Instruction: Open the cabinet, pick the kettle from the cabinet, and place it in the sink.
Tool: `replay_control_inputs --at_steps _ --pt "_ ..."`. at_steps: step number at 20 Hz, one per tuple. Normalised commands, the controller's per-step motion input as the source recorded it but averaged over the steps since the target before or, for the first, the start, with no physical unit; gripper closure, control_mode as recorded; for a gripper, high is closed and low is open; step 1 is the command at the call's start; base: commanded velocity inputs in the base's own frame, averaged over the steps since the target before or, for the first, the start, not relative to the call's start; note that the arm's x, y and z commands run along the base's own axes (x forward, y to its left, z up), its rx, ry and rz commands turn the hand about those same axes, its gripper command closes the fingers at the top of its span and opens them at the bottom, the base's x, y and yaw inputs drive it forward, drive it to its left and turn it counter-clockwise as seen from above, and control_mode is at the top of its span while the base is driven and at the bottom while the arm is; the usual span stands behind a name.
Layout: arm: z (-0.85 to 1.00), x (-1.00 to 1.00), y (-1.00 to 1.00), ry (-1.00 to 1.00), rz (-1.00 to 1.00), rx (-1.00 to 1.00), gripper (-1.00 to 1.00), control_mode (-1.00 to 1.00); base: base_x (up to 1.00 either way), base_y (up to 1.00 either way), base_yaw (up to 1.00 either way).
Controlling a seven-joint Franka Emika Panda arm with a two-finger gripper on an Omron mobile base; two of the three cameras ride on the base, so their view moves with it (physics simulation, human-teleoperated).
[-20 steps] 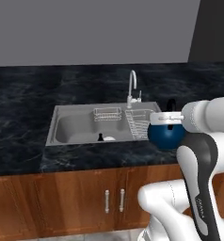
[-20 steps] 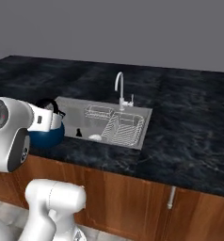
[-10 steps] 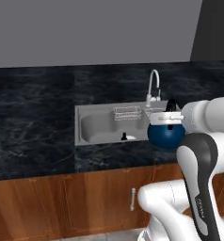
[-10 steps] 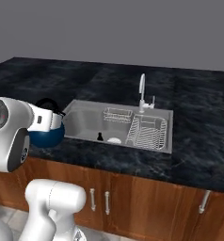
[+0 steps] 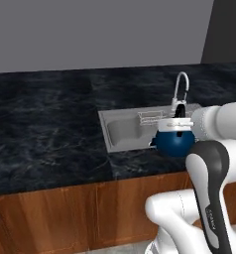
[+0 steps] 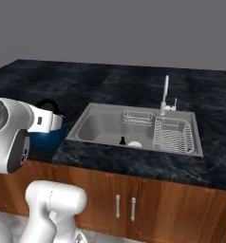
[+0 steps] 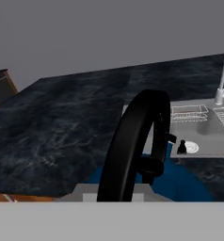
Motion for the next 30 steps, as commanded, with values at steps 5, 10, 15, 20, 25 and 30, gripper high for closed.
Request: replay_control_inputs --at_steps 5,10,15,20,25,30 --pt "0.00 0.00 0.00 0.00 0.00 0.00 1.00 1.00 0.43 0.51 -0.15" --pt "0.00 0.00 0.00 0.00 0.00 0.00 1.00 1.00 0.49 0.48 -0.10" --pt "0.00 0.00 0.00 0.00 0.00 0.00 1.00 1.00 0.50 0.26 -0.01" --pt "0.00 0.00 0.00 0.00 0.00 0.00 1.00 1.00 0.42 -0.03 0.01" --pt "0.00 0.00 0.00 0.00 0.00 0.00 1.00 1.00 0.13 -0.06 0.00" --pt "0.00 0.00 0.00 0.00 0.00 0.00 1.00 1.00 -0.17 -0.16 -0.02"
